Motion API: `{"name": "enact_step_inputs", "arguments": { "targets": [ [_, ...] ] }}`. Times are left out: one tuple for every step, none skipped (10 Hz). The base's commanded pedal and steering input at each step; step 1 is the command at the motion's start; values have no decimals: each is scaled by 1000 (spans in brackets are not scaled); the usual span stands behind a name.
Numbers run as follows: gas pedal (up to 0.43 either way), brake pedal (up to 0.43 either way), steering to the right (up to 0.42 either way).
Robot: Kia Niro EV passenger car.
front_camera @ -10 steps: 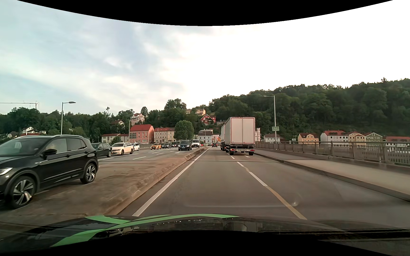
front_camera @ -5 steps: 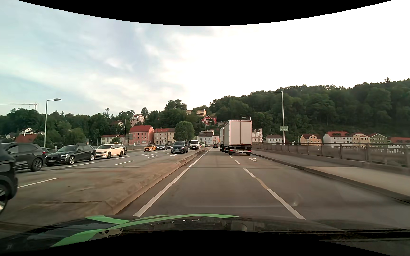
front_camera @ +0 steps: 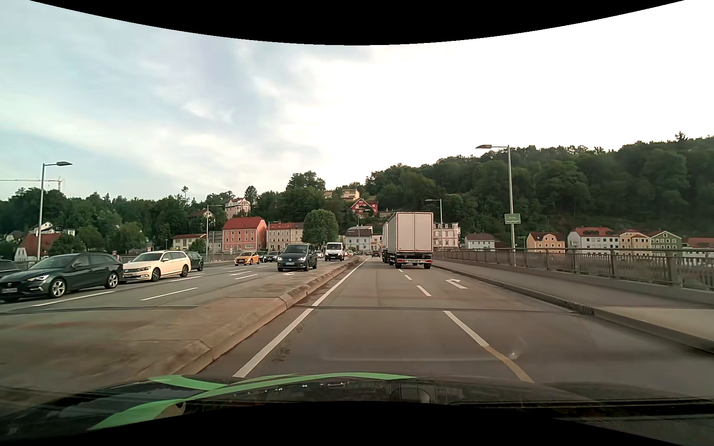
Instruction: Follow the waypoints while adhering to traffic rules and regulations
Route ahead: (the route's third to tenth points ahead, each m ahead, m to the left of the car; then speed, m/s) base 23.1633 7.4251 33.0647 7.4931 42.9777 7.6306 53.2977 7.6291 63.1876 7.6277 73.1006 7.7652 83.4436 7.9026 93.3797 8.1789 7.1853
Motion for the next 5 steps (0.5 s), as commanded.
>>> {"name": "enact_step_inputs", "arguments": {
  "targets": [
    [220, 0, -4],
    [220, 0, -4],
    [220, 0, -4],
    [220, 0, -2],
    [220, 0, 1]
  ]
}}
